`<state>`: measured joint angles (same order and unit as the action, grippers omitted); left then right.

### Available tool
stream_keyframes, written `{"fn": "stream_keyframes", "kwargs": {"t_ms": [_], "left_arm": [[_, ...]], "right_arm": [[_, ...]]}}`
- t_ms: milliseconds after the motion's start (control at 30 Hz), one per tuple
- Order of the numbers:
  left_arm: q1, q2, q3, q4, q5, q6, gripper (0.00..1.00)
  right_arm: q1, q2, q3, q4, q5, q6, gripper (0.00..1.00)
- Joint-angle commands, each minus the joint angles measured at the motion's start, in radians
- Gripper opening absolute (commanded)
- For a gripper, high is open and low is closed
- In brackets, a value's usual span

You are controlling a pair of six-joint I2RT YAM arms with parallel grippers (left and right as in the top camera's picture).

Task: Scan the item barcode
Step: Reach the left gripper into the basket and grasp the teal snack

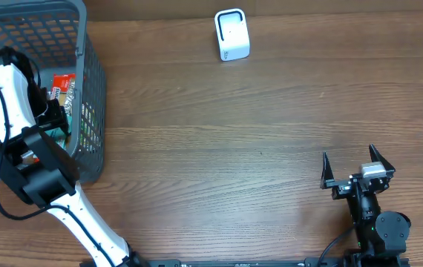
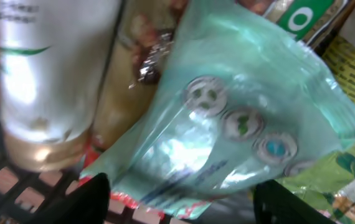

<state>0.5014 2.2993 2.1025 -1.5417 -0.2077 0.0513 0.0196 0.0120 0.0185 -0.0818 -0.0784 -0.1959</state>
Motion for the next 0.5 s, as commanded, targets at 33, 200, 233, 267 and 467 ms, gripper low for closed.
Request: {"fn": "stream_keyframes", "kwargs": {"t_ms": [33,200,233,267,467], "left_arm": [[-0.010,0.044,0.011,0.018,0.026,0.013,0.69],[-0.011,0.050,0.011,0.056,0.026,0.013,0.84],[-0.011,0.050,0.011,0.065,0.026,0.013,0.84],[-0.011,0.050,0.011,0.072,0.026,0.013,0.82],[-0.011,0.050,0.011,0.080,0.026,0.013,0.04]], "right_arm": [[0.002,-0.009,-0.010,0.005,-0.002,-0.003,1.00],[0.002,-0.009,-0.010,0.005,-0.002,-0.003,1.00],[0.002,-0.009,-0.010,0.005,-0.002,-0.003,1.00],[0.002,-0.009,-0.010,0.005,-0.002,-0.003,1.00],[0.002,-0.009,-0.010,0.005,-0.002,-0.003,1.00]]}}
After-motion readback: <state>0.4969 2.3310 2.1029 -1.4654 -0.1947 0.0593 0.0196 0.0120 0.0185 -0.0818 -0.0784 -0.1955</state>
